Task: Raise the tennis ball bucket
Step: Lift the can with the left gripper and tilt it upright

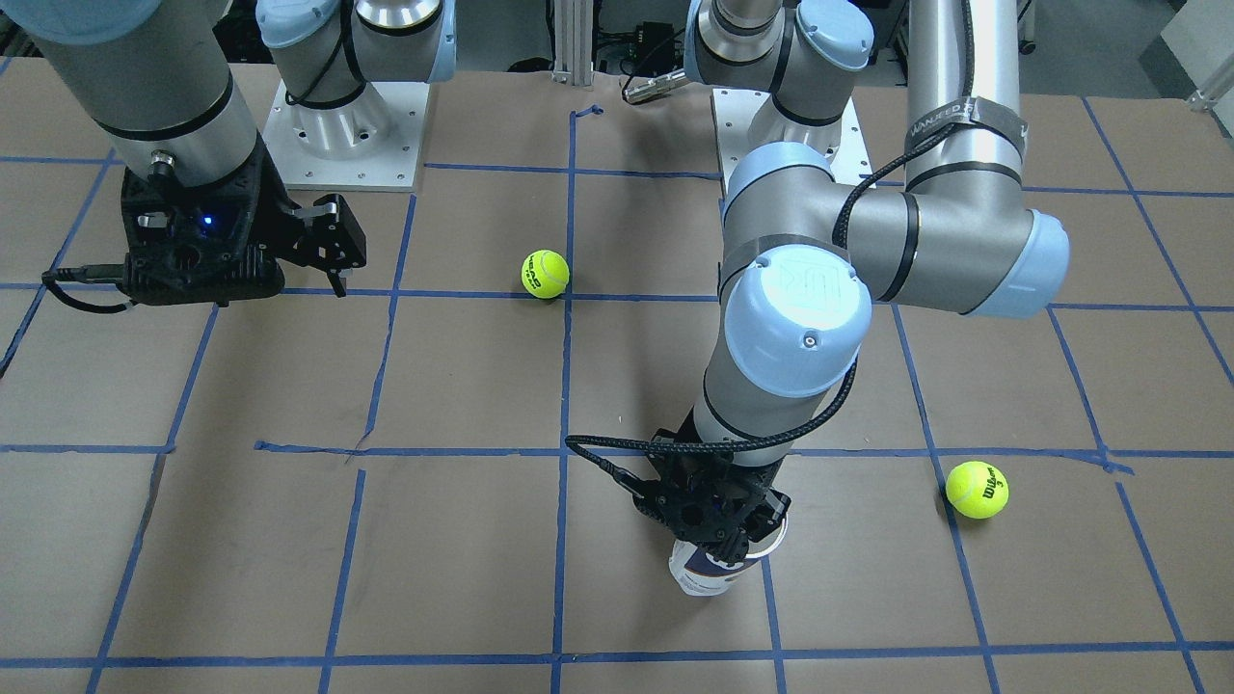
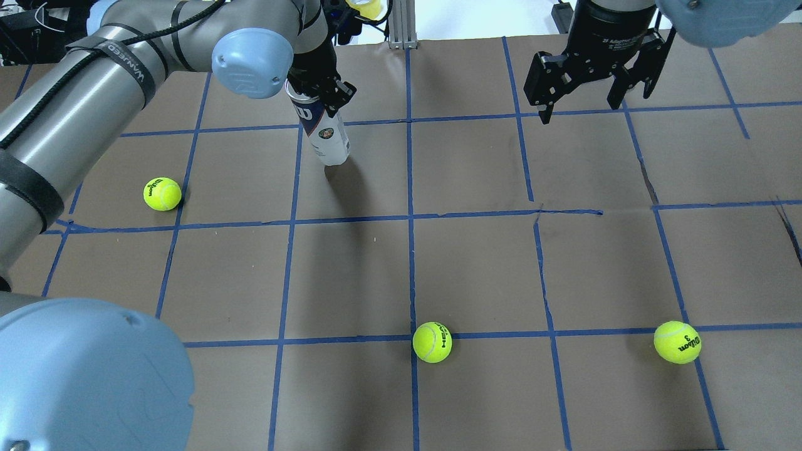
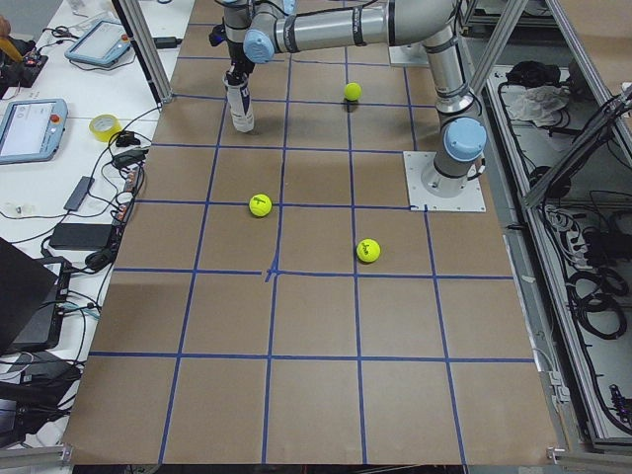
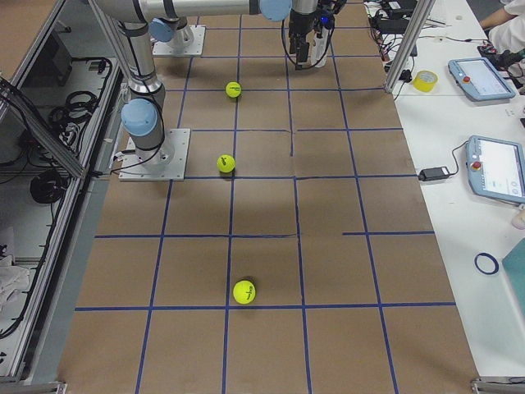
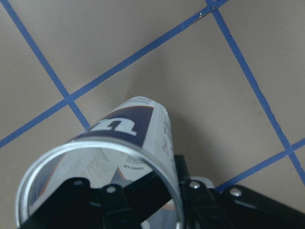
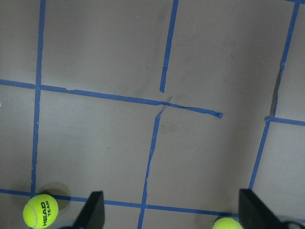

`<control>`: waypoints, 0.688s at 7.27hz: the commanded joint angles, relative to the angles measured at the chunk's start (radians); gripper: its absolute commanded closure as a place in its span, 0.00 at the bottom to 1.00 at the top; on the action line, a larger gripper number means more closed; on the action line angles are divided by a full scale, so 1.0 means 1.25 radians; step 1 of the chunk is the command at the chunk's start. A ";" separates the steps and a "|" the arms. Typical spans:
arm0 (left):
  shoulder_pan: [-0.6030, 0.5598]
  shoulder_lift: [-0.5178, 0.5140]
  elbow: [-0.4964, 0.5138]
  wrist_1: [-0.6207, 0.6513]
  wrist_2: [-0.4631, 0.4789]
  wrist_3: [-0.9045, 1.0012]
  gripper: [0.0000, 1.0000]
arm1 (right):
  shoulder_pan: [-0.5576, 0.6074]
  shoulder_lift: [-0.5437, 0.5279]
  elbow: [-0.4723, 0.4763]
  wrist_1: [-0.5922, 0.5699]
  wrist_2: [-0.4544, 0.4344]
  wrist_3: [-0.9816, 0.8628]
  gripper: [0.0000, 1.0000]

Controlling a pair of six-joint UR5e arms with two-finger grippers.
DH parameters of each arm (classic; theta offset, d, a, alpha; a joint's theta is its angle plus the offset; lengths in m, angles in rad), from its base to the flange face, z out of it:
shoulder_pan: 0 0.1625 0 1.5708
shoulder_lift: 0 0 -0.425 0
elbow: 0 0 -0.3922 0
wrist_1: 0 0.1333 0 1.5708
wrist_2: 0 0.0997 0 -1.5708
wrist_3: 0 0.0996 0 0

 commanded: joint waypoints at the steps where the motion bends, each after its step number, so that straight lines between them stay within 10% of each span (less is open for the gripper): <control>1: -0.012 -0.001 -0.013 -0.005 -0.004 -0.012 0.95 | 0.000 0.000 0.001 -0.008 0.000 0.000 0.00; 4: -0.012 -0.001 -0.018 0.001 -0.007 -0.020 0.12 | 0.000 0.000 0.001 -0.008 0.000 0.000 0.00; 5: -0.012 0.009 -0.014 0.000 -0.005 -0.024 0.09 | 0.000 0.001 0.001 -0.013 0.000 0.001 0.00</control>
